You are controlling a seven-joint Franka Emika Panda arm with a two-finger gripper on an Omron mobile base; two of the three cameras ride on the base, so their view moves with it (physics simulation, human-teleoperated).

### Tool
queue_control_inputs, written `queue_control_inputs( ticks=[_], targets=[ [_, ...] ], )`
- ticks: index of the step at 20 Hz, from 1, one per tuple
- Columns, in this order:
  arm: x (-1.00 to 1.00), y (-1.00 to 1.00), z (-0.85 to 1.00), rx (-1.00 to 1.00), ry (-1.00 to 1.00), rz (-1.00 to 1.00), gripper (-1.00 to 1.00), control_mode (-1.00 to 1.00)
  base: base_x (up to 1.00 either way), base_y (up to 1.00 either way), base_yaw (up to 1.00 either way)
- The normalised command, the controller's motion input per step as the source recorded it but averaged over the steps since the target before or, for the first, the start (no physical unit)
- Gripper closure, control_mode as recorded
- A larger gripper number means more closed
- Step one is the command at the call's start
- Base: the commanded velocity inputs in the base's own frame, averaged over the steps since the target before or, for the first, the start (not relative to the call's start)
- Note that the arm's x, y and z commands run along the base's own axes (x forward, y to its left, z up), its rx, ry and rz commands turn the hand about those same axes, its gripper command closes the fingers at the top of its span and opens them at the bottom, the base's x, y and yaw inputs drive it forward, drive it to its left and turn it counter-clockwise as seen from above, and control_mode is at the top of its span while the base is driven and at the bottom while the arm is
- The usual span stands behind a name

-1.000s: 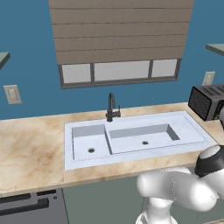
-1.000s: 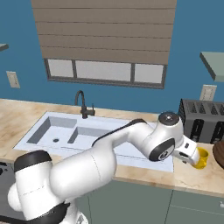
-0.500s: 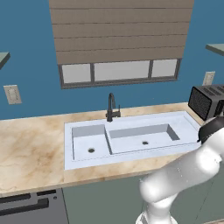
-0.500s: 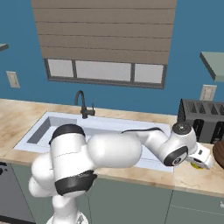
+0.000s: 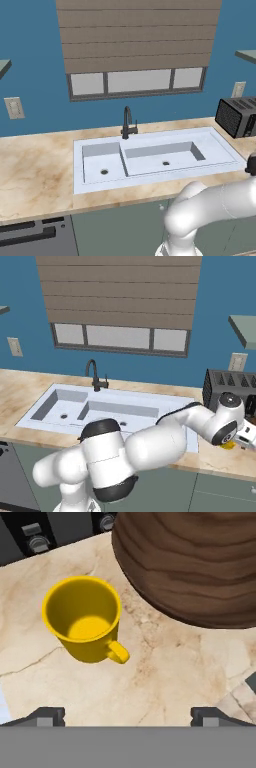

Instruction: Pick the mug and place it in the sink. Pick the bowl and place it in the open cabinet and then close the cabinet.

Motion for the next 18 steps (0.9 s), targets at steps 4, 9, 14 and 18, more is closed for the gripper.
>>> queue_control_inputs(
  ticks=[4, 9, 14, 18],
  targets=[
    [0.0, -0.07, -0.21, 0.01, 0.0, 0.0, -1.0, -1.0, 0.0, 0.0, 0.0],
    [0.06, 0.03, -0.12, 0.0, 0.0, 0.0, -1.0, -1.0, 0.0, 0.0, 0.0],
    [0.01, 0.22, 0.02, -0.02, 0.0, 0.05, -1.0, -1.0, 0.0, 0.0, 0.0],
    [0.0, 0.48, 0.0, -0.11, 0.0, 0.13, -1.0, -1.0, 0.0, 0.0, 0.0]
  ],
)
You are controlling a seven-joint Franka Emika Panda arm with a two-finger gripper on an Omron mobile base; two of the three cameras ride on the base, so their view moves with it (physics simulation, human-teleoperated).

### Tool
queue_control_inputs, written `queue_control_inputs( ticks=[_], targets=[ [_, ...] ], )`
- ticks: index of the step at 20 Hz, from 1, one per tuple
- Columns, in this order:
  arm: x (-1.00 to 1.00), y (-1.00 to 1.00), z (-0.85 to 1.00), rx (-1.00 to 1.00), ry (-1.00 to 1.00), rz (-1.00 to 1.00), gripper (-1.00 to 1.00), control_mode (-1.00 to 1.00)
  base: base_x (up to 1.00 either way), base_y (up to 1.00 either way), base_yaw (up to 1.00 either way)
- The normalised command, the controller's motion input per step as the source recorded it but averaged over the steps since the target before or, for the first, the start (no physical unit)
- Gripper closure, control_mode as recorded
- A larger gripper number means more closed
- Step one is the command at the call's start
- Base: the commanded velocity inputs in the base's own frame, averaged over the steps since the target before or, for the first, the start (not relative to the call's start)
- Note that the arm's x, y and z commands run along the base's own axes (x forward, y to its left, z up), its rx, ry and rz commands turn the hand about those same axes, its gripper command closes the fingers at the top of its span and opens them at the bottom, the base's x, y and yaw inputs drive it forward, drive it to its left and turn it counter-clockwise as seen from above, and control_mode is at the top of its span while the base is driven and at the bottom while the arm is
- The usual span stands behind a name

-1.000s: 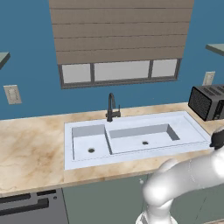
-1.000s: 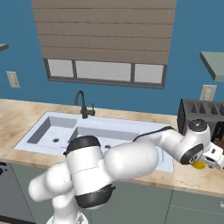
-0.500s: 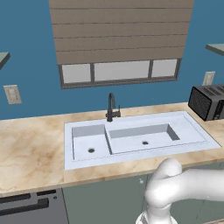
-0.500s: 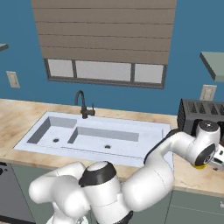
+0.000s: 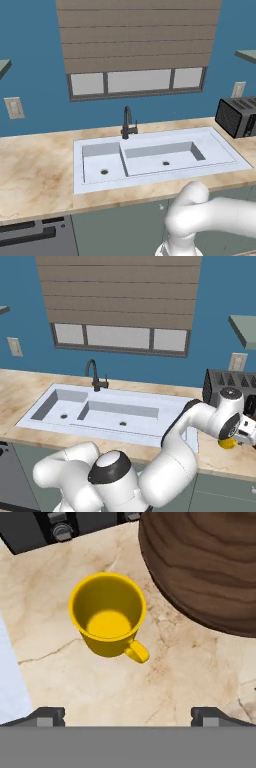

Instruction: Pick the mug and place it in the sink. Pick the bowl and place it in the open cabinet and then close the cabinet.

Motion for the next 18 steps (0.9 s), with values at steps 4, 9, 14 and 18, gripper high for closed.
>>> queue_control_inputs(
  ticks=[4, 9, 14, 18],
  targets=[
    [0.01, 0.25, 0.0, -0.15, -0.07, 0.2, -1.0, -1.0, 0.0, 0.0, 0.0],
    [0.13, 0.03, 0.0, -0.09, -0.09, 0.19, -1.0, -1.0, 0.0, 0.0, 0.0],
    [0.23, 0.0, 0.11, -0.08, 0.02, 0.12, -1.0, -1.0, 0.0, 0.0, 0.0],
    [0.26, 0.0, 0.15, -0.08, 0.18, 0.02, -1.0, -1.0, 0.0, 0.0, 0.0]
  ],
)
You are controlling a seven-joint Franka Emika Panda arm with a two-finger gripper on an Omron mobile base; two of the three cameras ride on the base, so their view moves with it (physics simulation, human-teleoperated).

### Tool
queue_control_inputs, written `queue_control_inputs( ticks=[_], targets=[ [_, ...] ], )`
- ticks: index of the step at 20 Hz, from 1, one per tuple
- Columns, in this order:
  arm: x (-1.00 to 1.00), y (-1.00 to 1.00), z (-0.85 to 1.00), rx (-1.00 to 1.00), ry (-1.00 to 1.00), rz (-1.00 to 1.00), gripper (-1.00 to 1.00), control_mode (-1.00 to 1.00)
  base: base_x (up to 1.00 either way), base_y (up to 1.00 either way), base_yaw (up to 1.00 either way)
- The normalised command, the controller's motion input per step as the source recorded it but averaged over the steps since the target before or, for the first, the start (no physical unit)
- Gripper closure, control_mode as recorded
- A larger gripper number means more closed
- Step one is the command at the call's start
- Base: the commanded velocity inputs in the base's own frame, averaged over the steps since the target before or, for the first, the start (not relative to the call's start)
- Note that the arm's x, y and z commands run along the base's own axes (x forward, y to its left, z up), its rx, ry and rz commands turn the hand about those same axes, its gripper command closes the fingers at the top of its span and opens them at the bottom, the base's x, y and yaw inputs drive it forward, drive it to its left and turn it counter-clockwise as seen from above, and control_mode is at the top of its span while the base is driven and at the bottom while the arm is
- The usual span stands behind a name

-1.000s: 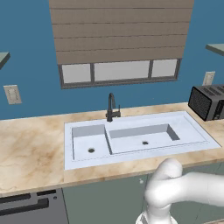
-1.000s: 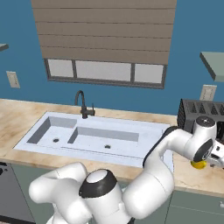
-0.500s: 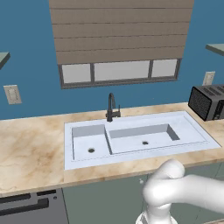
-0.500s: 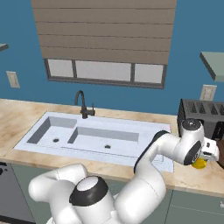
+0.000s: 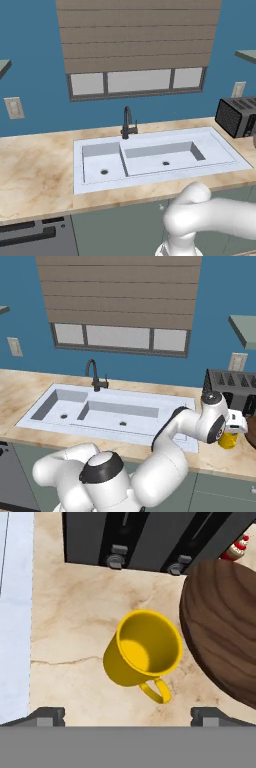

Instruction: Pick the mug and place it in the sink. Pick the bowl and place it in the open cabinet and then close the cabinet.

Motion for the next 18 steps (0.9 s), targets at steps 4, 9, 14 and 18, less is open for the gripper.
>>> queue_control_inputs(
  ticks=[4, 9, 14, 18],
  targets=[
    [0.21, 0.0, 0.01, -0.02, 0.08, 0.0, -1.0, -1.0, 0.0, 0.0, 0.0],
    [0.12, 0.0, -0.1, 0.0, 0.01, 0.0, -1.0, -1.0, 0.0, 0.0, 0.0],
    [0.25, -0.13, -0.06, 0.0, 0.13, 0.0, -1.0, -1.0, 0.0, 0.0, 0.0],
    [0.23, -0.1, -0.01, 0.0, 0.15, 0.0, -1.0, -1.0, 0.0, 0.0, 0.0]
  ],
)
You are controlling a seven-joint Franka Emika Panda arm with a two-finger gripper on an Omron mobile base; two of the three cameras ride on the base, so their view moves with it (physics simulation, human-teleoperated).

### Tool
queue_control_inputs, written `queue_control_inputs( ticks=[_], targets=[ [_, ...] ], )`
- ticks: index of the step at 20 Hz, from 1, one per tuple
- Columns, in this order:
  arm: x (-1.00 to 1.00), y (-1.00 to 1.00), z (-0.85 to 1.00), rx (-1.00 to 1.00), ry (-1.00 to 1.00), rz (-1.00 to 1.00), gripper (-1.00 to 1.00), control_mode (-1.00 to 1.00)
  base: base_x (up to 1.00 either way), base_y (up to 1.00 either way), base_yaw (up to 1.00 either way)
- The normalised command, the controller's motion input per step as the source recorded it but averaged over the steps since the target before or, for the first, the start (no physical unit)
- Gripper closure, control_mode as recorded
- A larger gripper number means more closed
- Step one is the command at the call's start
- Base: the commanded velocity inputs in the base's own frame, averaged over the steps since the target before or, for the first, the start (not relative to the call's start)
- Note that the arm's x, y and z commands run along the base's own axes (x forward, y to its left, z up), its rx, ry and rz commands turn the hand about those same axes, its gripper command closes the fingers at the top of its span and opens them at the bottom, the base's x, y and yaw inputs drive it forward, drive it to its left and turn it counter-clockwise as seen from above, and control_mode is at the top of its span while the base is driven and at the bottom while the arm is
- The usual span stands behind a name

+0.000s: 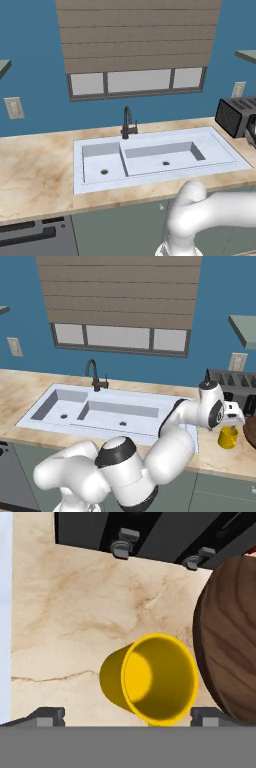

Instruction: Pick the mug and place it in the sink. Pick the bowl and place it in the open cabinet and then close the cabinet.

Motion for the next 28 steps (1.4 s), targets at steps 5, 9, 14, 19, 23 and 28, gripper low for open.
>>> queue_control_inputs(
  ticks=[5, 9, 14, 19, 23, 28],
  targets=[
    [0.05, -0.09, -0.03, 0.02, 0.16, 0.0, -1.0, -1.0, 0.0, 0.0, 0.0],
    [0.05, -0.14, -0.18, 0.05, 0.11, 0.0, -1.0, -1.0, 0.0, 0.0, 0.0],
    [0.0, 0.0, -0.17, 0.03, 0.07, 0.0, -1.0, -1.0, 0.0, 0.0, 0.0],
    [0.0, 0.0, -0.13, 0.02, 0.04, 0.0, -1.0, -1.0, 0.0, 0.0, 0.0],
    [0.0, 0.0, -0.19, 0.04, 0.03, 0.0, -1.0, -1.0, 0.0, 0.0, 0.0],
    [0.0, 0.0, -0.2, 0.05, 0.02, 0.0, -1.0, -1.0, 0.0, 0.0, 0.0]
  ],
)
